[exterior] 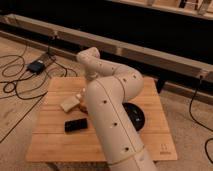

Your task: Stand the bottle upright

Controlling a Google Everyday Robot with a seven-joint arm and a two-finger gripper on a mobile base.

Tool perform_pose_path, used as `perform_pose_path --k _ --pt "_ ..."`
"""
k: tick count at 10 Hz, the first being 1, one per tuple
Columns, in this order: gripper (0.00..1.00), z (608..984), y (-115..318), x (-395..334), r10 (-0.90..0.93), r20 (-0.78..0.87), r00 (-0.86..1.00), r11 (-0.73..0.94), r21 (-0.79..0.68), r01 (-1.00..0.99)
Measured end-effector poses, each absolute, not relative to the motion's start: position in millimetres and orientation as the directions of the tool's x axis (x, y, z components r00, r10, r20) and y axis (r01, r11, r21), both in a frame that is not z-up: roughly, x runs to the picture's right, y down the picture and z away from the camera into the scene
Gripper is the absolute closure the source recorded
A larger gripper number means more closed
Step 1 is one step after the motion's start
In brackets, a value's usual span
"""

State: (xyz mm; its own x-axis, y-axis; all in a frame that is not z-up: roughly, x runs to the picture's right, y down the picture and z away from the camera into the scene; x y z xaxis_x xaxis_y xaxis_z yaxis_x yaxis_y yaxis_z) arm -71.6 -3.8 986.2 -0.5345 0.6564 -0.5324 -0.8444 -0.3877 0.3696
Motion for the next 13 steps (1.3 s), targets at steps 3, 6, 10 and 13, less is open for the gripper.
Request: perform_pose_path --k 3,6,10,13 --pt "0.96 981.9 -7.8 -67.4 0.663 -0.527 -0.532 -0.393 0.359 -0.846" --pt "1.0 967.7 -18.5 -67.9 0.654 -0.526 -0.544 -0.438 0.323 -0.839" --pt "1.0 931.7 -46.7 -66.5 0.63 -0.548 -0.55 -0.523 0.224 -0.823" --pt "1.0 891.9 -74.5 -53.4 0.623 -0.573 -0.532 -0.575 0.125 -0.809"
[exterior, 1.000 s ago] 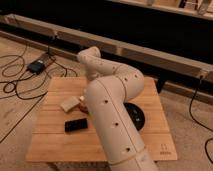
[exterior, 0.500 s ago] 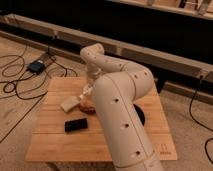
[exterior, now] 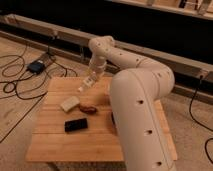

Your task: Stand the bottle upright

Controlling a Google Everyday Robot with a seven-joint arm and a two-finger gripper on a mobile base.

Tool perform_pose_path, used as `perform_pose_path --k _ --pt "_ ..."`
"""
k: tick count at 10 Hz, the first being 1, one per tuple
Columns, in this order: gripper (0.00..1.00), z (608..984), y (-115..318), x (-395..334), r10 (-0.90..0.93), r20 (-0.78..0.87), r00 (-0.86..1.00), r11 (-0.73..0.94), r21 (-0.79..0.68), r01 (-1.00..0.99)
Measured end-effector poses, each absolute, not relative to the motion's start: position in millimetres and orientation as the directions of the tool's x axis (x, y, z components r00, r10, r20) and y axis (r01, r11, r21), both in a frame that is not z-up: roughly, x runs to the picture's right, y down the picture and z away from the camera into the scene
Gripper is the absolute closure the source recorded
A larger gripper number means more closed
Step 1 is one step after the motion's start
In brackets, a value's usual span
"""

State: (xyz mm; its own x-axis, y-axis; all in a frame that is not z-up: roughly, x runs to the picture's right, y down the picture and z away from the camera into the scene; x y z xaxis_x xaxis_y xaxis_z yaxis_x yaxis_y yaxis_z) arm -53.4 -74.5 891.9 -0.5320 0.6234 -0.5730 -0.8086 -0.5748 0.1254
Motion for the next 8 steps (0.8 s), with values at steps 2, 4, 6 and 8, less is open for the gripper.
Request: perform_pose_path --k 2,4,6,8 --pt "1.0 864.7 -93.3 -36.7 0.617 -0.582 -0.53 -0.617 0.061 -0.785" --pt "1.0 836.8 -106.9 -13.5 0.592 -0.6 -0.538 -0.672 0.002 -0.74" --pt "1.0 820.4 -104.1 19.9 0.537 -0.629 -0.561 -0.736 -0.024 -0.677" --pt "1.0 813.8 -96.4 49.3 0.473 -0.654 -0.591 -0.799 -0.035 -0.601"
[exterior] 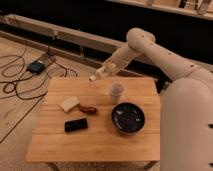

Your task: Stand the bottle upright

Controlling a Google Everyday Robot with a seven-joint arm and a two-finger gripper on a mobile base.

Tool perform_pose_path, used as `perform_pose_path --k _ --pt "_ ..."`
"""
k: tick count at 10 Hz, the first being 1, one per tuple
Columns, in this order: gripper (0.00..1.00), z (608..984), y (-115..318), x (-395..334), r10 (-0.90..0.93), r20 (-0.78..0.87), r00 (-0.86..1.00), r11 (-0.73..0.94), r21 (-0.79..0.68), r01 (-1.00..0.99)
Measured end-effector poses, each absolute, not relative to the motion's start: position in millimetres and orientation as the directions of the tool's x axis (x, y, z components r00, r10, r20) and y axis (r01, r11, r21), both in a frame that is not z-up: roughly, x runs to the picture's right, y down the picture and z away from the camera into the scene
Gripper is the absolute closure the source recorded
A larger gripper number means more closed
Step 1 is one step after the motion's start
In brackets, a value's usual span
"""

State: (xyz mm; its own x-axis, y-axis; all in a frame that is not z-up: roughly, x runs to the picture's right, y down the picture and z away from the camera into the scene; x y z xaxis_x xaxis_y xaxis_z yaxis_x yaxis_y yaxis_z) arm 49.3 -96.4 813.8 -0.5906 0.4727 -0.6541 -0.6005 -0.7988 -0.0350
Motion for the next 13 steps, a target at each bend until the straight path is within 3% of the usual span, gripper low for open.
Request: perform_pose_path --k 7,13 --pt "1.0 813.7 -53.6 125.3 0.301 -0.709 -0.637 -0.93 -0.069 -0.362" --pt "1.0 815.3 -47.1 130.9 0.286 -0.717 -0.636 -0.94 -0.08 -0.333"
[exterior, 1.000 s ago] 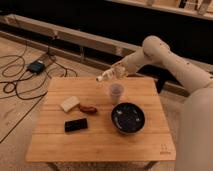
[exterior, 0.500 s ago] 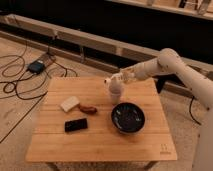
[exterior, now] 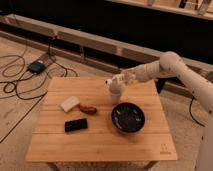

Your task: Stand the bottle upright

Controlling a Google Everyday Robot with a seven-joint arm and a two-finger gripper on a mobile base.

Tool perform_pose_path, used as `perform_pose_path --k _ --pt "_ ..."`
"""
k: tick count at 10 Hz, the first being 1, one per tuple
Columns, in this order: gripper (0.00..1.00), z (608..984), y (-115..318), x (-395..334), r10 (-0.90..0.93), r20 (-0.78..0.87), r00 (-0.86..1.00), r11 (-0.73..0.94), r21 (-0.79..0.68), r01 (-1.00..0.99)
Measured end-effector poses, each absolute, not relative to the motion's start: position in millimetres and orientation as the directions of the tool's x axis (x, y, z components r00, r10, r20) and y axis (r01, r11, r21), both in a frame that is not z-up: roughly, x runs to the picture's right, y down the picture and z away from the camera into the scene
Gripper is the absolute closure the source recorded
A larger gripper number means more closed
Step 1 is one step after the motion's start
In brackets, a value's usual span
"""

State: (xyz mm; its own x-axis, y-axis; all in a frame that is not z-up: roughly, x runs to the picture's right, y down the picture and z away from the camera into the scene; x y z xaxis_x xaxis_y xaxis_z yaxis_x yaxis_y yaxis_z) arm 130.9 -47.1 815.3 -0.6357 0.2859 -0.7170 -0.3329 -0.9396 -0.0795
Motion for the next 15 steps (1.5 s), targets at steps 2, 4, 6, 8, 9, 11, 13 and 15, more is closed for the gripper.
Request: perform_pose_path --k 2,4,6,8,9,11,13,15 --pt "1.0 815.1 -47.6 130.7 0.286 -0.717 -0.636 -0.94 -0.08 -0.333" --pt "1.0 815.9 -48.0 130.2 0.261 -0.728 -0.634 -0.948 -0.069 -0.311" --pt "1.0 825.8 -51.7 134.6 0.117 -0.765 -0.633 -0.983 0.004 -0.186" --pt "1.0 840.7 -52.1 146.3 -0.015 -0.783 -0.622 -0.994 0.077 -0.074" --pt "1.0 848.6 -52.4 153.7 -0.065 -0.786 -0.615 -0.994 0.104 -0.028" --pt "1.0 861.0 -52.6 167.1 -0.138 -0.788 -0.6 -0.989 0.138 0.046" --pt "1.0 872.1 -53.7 183.0 -0.205 -0.788 -0.58 -0.979 0.158 0.131" --pt "1.0 884.1 -47.3 195.9 -0.265 -0.788 -0.556 -0.962 0.175 0.211"
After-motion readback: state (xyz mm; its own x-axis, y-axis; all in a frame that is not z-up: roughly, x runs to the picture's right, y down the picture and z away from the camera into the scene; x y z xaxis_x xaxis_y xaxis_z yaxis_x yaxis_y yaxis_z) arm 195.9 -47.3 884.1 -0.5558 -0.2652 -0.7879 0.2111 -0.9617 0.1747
